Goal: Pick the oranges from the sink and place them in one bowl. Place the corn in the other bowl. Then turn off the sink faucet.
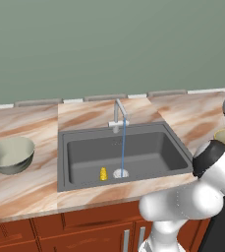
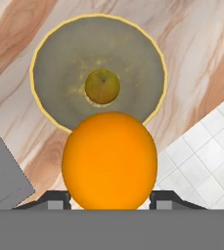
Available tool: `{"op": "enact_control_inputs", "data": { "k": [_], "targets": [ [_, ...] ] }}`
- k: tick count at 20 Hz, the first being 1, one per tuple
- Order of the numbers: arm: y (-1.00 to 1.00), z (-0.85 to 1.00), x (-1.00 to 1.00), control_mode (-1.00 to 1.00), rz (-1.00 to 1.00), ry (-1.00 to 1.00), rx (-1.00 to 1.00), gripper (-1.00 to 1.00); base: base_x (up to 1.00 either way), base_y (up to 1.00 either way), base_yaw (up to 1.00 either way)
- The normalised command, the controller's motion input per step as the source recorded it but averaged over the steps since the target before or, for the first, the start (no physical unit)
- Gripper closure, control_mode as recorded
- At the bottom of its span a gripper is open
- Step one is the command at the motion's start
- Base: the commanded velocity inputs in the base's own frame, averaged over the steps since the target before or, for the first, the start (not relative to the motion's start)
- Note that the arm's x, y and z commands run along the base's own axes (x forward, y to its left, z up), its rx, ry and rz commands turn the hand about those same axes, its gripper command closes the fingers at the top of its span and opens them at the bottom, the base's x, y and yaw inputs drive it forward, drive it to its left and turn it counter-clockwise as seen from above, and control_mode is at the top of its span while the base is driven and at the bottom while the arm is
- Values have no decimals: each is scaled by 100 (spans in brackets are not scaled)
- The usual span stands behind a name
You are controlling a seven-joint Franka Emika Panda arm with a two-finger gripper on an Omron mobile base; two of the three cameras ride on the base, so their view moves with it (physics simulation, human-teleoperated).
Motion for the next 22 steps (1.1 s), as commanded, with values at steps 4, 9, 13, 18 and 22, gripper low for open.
{"op": "enact_control_inputs", "data": {
  "k": [4, 9, 13, 18, 22],
  "targets": [
    [-23, -1, 11, -100, -1, 0, 0, 100, 0, 0, 0],
    [-10, -4, 19, -100, 0, 0, 0, 100, 0, 0, 0],
    [-1, -18, 10, -100, 0, 0, 0, 100, 0, 0, 0],
    [-1, -37, 13, -100, 0, -2, 0, 100, 0, 0, 0],
    [0, -34, 19, -100, 0, -3, 0, 100, 0, 0, 0]
  ]
}}
